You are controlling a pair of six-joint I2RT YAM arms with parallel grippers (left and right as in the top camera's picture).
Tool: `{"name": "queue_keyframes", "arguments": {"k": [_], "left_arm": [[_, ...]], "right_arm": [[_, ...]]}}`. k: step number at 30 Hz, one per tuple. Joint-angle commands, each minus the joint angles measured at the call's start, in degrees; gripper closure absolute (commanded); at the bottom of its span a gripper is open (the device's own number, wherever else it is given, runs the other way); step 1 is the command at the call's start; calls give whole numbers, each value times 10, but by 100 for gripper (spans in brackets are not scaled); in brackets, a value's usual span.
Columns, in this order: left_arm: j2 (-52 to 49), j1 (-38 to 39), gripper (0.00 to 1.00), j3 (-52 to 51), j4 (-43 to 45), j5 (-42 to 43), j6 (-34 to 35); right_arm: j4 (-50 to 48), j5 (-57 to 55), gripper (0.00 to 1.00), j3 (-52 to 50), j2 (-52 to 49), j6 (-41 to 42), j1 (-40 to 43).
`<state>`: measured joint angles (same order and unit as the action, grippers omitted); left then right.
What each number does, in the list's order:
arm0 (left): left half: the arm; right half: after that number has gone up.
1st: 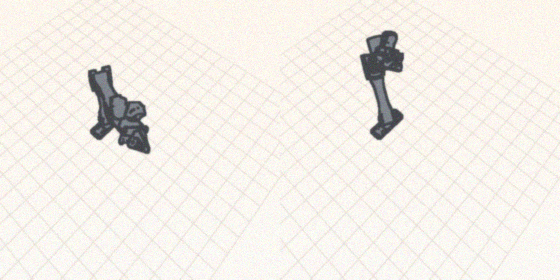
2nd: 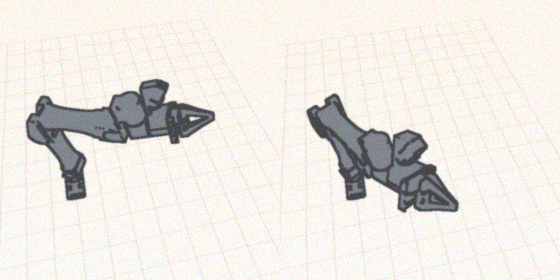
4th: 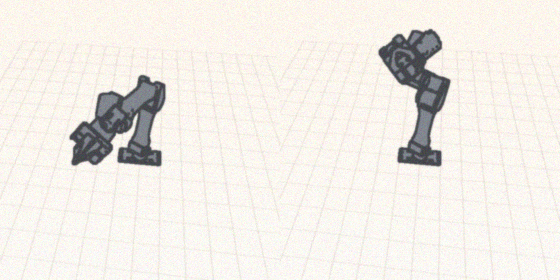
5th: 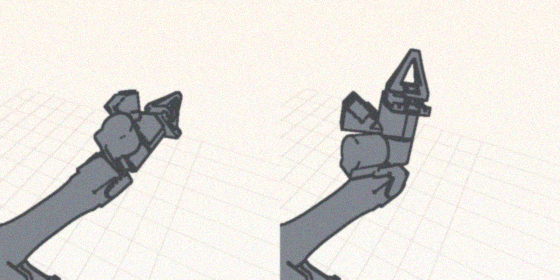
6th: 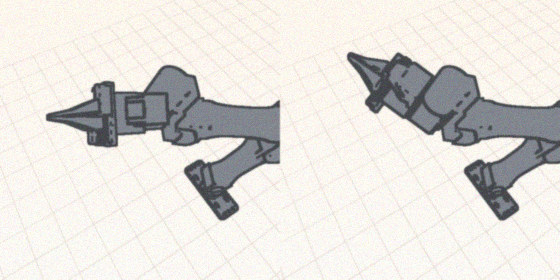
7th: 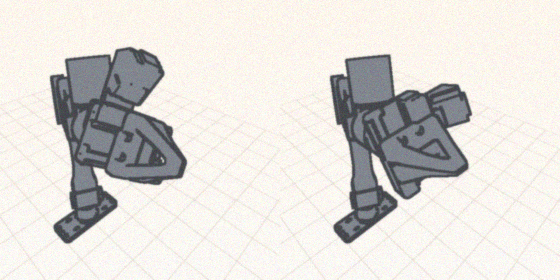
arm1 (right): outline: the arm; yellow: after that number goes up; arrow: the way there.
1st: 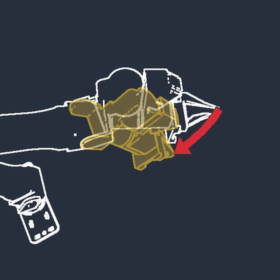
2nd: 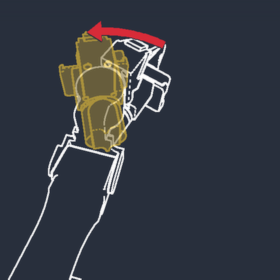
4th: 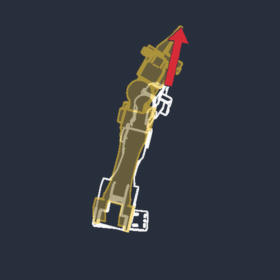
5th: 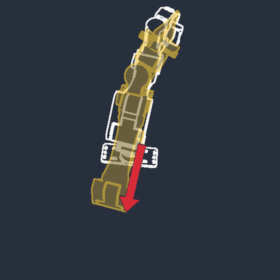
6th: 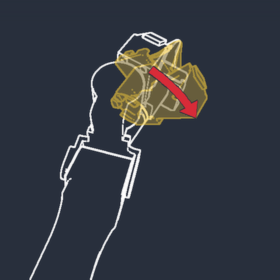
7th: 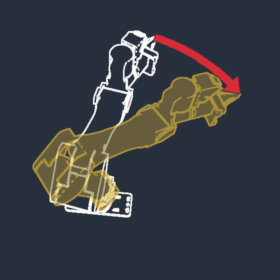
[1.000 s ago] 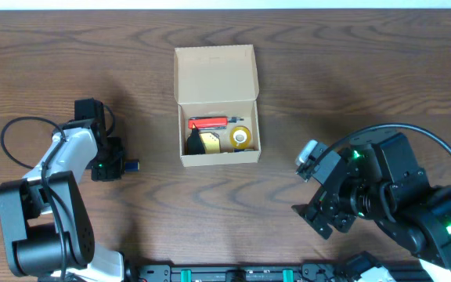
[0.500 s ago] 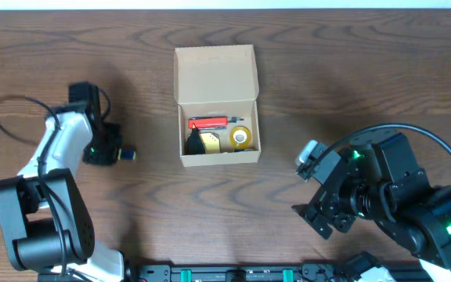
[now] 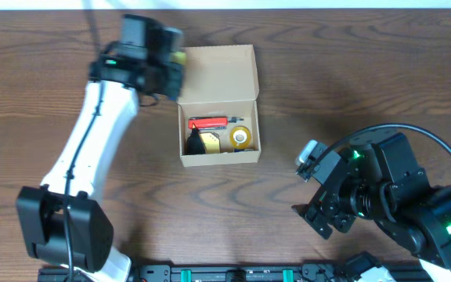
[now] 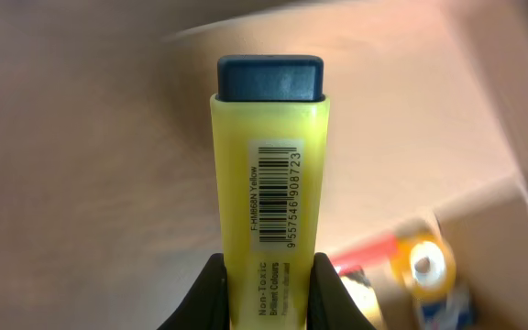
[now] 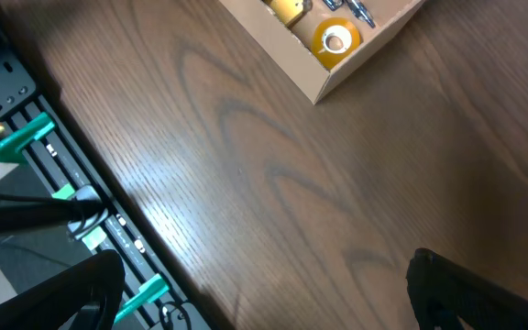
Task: Pack container
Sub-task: 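Carry the highlighter into the box and release it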
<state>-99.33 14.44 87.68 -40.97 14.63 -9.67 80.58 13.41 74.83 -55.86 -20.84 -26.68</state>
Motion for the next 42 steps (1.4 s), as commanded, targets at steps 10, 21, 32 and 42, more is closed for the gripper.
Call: {"name": "queue_keyframes", "arguments": {"k": [10, 21, 32, 42], "left_arm": [[-4, 135, 94, 5, -80, -2, -460], [-71, 143, 94, 5, -156, 4, -523], [-136, 157, 94, 4, -159, -36, -551], [-150, 160, 89, 5, -162, -76, -572]], "right_arm": [[0, 1, 1, 0, 0, 7, 5], [0, 1, 1, 0, 0, 7, 5], [0, 1, 1, 0, 0, 7, 5], [0, 1, 1, 0, -2, 7, 5]]}}
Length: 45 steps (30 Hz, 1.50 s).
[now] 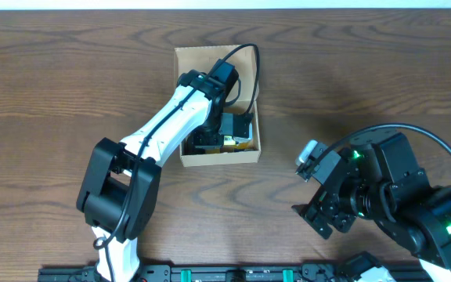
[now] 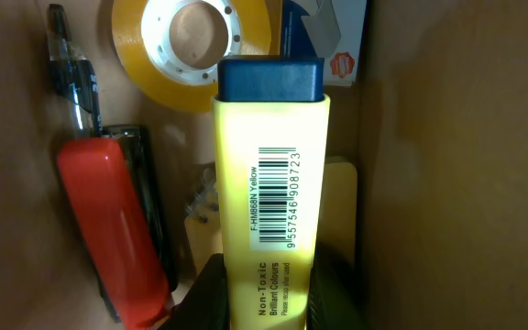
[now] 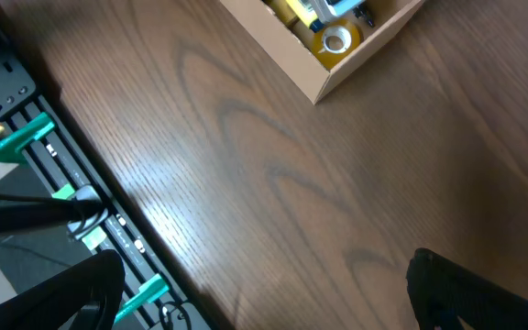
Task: Pack container
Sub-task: 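Carry the highlighter into the box and release it, then withdraw the left gripper from the box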
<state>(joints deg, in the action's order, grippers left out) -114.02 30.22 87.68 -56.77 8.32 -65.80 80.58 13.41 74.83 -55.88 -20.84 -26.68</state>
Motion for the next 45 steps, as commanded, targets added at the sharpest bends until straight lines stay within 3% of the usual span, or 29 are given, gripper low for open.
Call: {"name": "queue_keyframes", "arguments": {"k": [1, 5, 7, 15, 18, 25, 34, 41, 45], "left_arm": [[-3, 3, 84, 5, -4, -13, -11], [-3, 3, 64, 5, -9, -13, -10], [-3, 3, 60, 5, -12, -13, -9], [-2, 3, 58, 6, -19, -13, 7], [1, 3, 60, 18, -19, -13, 39], [38, 2, 93, 108, -30, -13, 131], [138, 1, 94, 171, -35, -32, 224], [219, -21, 94, 171, -35, -189, 375], [230, -62, 94, 171, -46, -176, 440]], "right_arm": [[0, 1, 1, 0, -3, 7, 5], [0, 1, 1, 0, -3, 7, 5], [0, 1, 1, 0, -3, 7, 5], [0, 1, 1, 0, -4, 7, 5], [0, 1, 1, 0, -4, 7, 5], [0, 1, 1, 0, -4, 7, 5], [0, 1, 1, 0, -4, 7, 5], [0, 1, 1, 0, -4, 7, 5], [0, 1, 1, 0, -4, 7, 5]]}}
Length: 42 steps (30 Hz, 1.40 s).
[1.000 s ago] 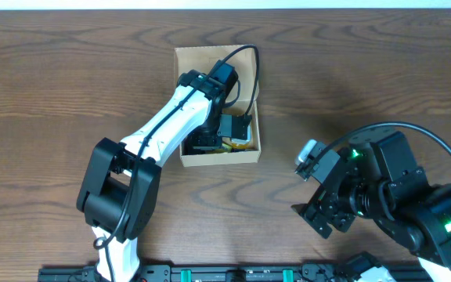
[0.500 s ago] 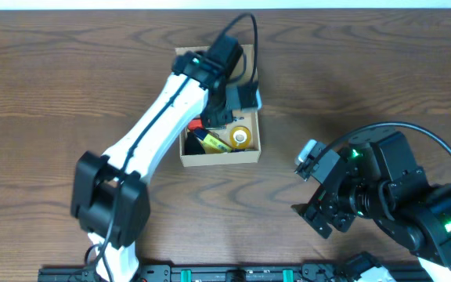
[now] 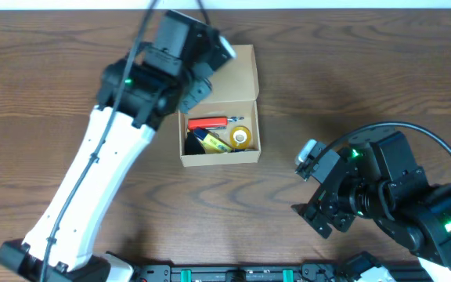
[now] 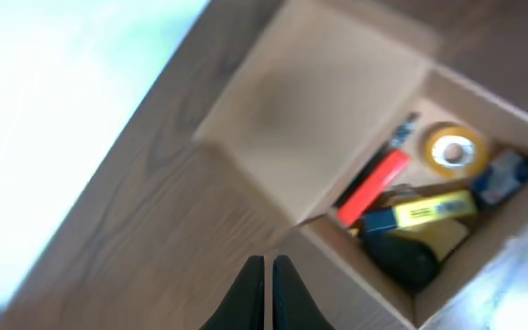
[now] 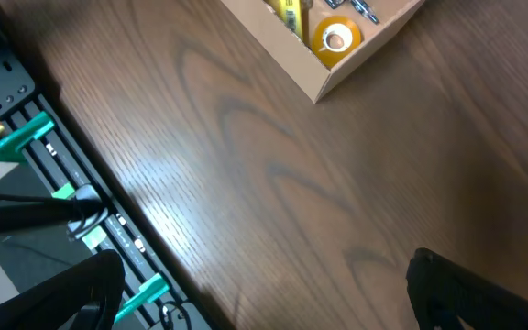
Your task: Pack container
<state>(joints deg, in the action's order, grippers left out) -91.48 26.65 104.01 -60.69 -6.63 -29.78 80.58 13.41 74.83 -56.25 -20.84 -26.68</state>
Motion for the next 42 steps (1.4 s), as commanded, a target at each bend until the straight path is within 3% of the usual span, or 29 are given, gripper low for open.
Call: {"name": "queue_keyframes", "arguments": {"k": [1, 9, 15, 30, 34, 38, 42], "left_arm": [[5, -41, 94, 8, -9, -11, 98], [4, -183, 94, 7, -8, 171, 207], [-17, -270, 94, 7, -14, 209, 234], [-114, -281, 94, 7, 13, 258, 235], [-153, -282, 94, 7, 53, 258, 276], [-200, -282, 94, 7, 88, 262, 326], [-246, -282, 94, 7, 123, 293, 344]], "right_arm": [[0, 1, 1, 0, 0, 7, 5], [0, 1, 1, 0, 0, 7, 5], [0, 1, 1, 0, 0, 7, 5], [-48, 25, 1, 0, 0, 7, 5], [-78, 122, 1, 0, 0, 7, 5], [-182, 153, 2, 0, -5, 7, 5], [-287, 67, 86, 0, -48, 73, 5]]}}
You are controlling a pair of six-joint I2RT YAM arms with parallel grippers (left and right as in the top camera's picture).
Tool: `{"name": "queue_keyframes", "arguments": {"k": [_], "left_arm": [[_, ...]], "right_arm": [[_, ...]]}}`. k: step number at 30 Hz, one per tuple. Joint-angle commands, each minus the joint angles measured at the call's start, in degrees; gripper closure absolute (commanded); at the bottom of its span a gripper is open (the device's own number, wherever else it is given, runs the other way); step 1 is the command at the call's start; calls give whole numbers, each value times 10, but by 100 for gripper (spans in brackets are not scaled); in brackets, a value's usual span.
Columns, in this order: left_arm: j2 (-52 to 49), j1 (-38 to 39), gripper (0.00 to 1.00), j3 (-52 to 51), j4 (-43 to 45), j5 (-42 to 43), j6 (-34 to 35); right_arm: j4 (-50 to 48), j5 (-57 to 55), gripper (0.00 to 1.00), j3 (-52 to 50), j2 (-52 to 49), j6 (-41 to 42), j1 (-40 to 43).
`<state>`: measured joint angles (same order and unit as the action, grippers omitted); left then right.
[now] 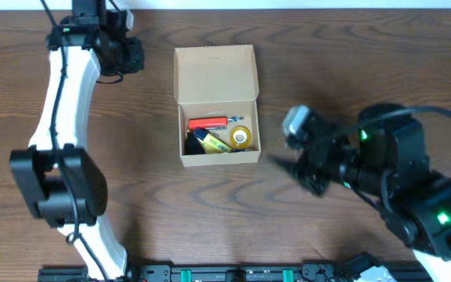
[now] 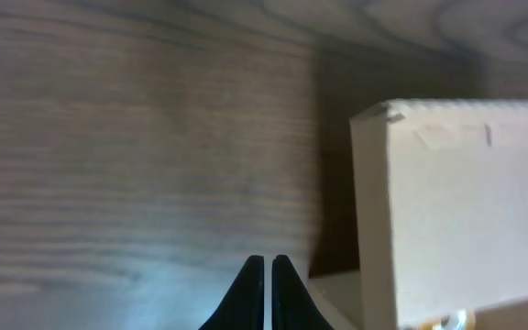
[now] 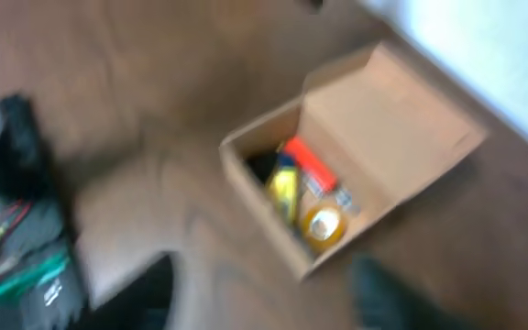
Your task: Pack container
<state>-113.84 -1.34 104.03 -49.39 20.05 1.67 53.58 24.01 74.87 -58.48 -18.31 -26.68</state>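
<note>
The open cardboard box (image 1: 245,153) lies mid-table with its lid (image 1: 214,74) folded back flat. Inside are a yellow highlighter (image 1: 210,141), a red pen-like item (image 1: 207,123), a roll of yellow tape (image 1: 241,138) and a black item (image 1: 193,146). My left gripper (image 1: 134,56) is at the far left of the lid, shut and empty (image 2: 268,273), with the lid's edge (image 2: 447,192) to its right. My right gripper (image 1: 297,166) stands right of the box, open; its blurred view looks down on the box (image 3: 264,197) from between its wide-apart fingers (image 3: 145,293).
Bare dark wood table (image 1: 366,55) surrounds the box. The table's front rail with green clips (image 1: 233,274) runs along the near edge. The far edge of the table (image 1: 288,6) is just behind the lid.
My left gripper has moved from above the box lid to the table left of the lid, still shut and empty. My right arm has moved toward the box, and its view now holds the whole box.
My left gripper held the yellow highlighter by the lid's left side. Then it had the highlighter down inside the box. Then the highlighter lay in the box and the gripper was up, shut and empty. Now it is off to the left and the right arm has moved.
</note>
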Motion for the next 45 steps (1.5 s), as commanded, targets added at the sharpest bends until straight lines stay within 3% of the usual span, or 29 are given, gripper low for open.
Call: {"name": "queue_keyframes", "arguments": {"k": [1, 8, 17, 27, 45], "left_arm": [[-34, -2, 94, 7, 20, 29, 45], [-88, -2, 94, 7, 108, 79, 107], [-136, -2, 94, 7, 140, 90, 169], [-185, -2, 94, 7, 148, 187, 196], [-190, 26, 94, 7, 158, 258, 213]], "right_arm": [[-42, -70, 98, 0, -45, 70, 5], [-176, -122, 99, 0, -194, 174, 30], [-333, -106, 99, 0, -389, 419, 164], [-476, 111, 99, 0, -566, 498, 212], [-577, 196, 99, 0, -640, 534, 165]]}}
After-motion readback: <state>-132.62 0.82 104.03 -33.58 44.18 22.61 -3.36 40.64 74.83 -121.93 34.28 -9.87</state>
